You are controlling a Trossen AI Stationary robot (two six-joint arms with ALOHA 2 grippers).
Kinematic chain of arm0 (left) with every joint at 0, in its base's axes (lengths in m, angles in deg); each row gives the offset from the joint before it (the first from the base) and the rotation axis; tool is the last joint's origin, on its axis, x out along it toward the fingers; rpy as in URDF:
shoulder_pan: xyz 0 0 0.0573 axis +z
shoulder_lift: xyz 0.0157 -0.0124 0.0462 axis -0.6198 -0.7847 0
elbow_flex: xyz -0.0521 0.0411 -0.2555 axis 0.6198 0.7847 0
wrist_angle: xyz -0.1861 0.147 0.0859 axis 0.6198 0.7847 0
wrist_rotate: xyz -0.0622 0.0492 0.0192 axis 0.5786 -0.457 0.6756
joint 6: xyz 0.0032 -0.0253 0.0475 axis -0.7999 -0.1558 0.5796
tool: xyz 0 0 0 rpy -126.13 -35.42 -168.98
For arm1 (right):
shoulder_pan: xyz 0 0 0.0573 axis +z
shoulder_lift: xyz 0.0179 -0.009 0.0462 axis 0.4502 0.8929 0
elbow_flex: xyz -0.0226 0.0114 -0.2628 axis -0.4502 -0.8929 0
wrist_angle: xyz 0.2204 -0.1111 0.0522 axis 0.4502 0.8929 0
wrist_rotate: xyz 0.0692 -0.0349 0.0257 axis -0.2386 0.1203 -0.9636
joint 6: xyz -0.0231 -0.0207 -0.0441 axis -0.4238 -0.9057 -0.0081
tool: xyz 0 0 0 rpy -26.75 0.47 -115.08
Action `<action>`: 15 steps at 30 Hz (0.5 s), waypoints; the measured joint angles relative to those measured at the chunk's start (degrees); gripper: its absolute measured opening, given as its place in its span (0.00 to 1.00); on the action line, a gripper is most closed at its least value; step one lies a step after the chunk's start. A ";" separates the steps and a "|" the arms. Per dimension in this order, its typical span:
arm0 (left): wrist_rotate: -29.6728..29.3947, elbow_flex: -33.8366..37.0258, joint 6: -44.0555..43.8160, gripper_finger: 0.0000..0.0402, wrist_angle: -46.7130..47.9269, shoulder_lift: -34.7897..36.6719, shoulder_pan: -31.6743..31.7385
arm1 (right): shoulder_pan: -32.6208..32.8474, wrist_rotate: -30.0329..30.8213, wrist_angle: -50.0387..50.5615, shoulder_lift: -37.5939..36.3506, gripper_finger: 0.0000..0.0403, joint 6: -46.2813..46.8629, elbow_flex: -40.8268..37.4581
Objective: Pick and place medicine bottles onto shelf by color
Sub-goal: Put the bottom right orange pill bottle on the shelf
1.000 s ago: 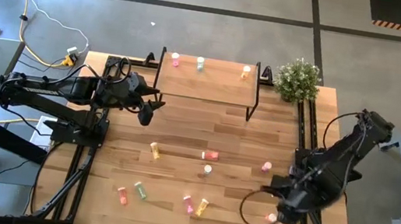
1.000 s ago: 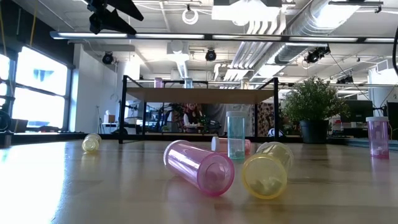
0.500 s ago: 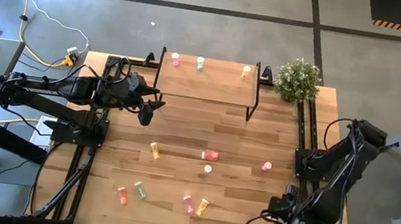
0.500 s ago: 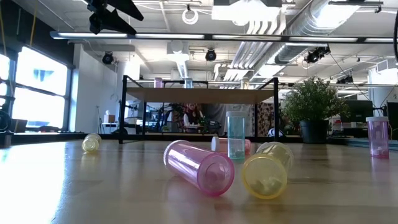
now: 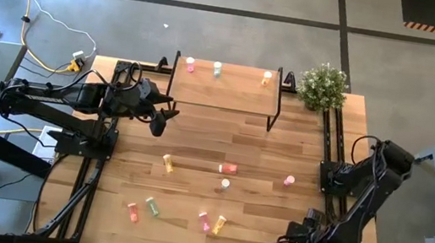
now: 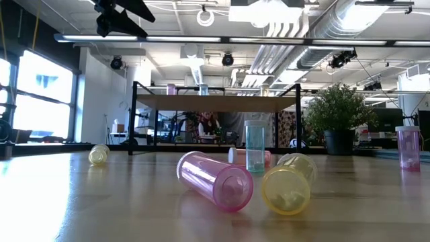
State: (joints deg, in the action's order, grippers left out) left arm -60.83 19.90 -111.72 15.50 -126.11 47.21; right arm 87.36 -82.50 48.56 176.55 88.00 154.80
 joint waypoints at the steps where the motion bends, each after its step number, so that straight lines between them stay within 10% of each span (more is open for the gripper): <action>1: 0.01 0.00 0.00 0.63 0.00 0.00 0.00 | 0.17 0.03 0.30 -0.62 0.61 0.96 0.00; 15: 0.02 0.00 -0.28 0.63 -0.04 -0.22 0.00 | 0.18 5.88 7.06 -18.99 0.61 5.98 -6.12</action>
State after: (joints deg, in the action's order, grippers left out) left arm -60.81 19.90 -112.01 15.47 -126.34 47.21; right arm 87.53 -76.62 55.62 157.56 93.98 148.68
